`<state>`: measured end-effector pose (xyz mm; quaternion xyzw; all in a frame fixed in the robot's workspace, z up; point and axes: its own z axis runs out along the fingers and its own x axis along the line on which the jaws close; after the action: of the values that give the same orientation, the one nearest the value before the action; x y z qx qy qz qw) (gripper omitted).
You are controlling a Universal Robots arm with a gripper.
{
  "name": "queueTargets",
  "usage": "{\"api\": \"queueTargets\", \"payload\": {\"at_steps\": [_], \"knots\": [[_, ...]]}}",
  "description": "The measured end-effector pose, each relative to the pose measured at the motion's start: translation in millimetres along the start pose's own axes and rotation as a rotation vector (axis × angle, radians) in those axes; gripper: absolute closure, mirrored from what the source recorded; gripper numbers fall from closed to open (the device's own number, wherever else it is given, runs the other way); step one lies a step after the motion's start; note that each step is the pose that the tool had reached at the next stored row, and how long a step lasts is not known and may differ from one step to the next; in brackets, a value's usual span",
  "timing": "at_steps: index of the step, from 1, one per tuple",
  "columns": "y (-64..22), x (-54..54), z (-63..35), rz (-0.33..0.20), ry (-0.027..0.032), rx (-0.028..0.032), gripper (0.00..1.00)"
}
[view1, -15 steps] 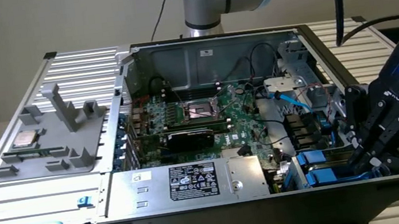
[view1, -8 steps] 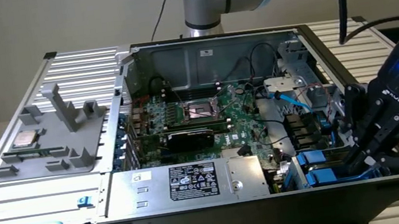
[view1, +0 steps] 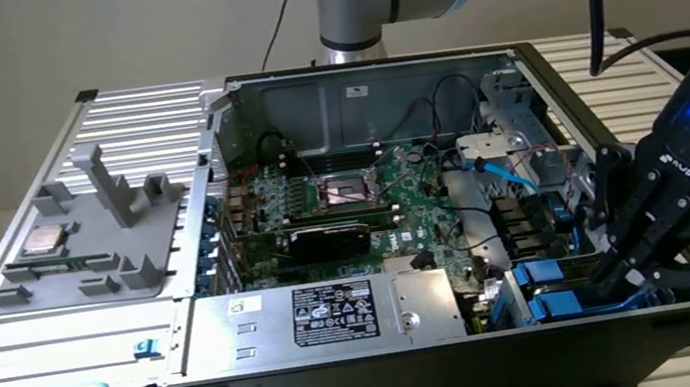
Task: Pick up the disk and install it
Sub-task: 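Insert the first disk wire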
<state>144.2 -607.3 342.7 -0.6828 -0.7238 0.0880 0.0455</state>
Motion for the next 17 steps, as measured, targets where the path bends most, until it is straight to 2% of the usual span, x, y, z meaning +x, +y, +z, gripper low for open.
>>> {"api": "queueTargets", "payload": {"at_steps": [3, 6, 8, 12, 15, 17], "knots": [[0.0, 0.0, 0.3, 0.023, 0.0059, 0.0156, 0.84], [-0.1, 0.0, 0.6, 0.05, 0.0122, 0.0275, 0.84], [-0.1, 0.0, 0.6, 0.073, 0.0171, 0.0297, 0.84], [0.0, 0.0, 0.7, 0.088, 0.0213, 0.0308, 0.84], [0.1, 0.1, 0.6, 0.11, 0.0291, 0.0379, 0.84], [0.0, 0.1, 0.7, 0.11, 0.0294, 0.0408, 0.84]]}}
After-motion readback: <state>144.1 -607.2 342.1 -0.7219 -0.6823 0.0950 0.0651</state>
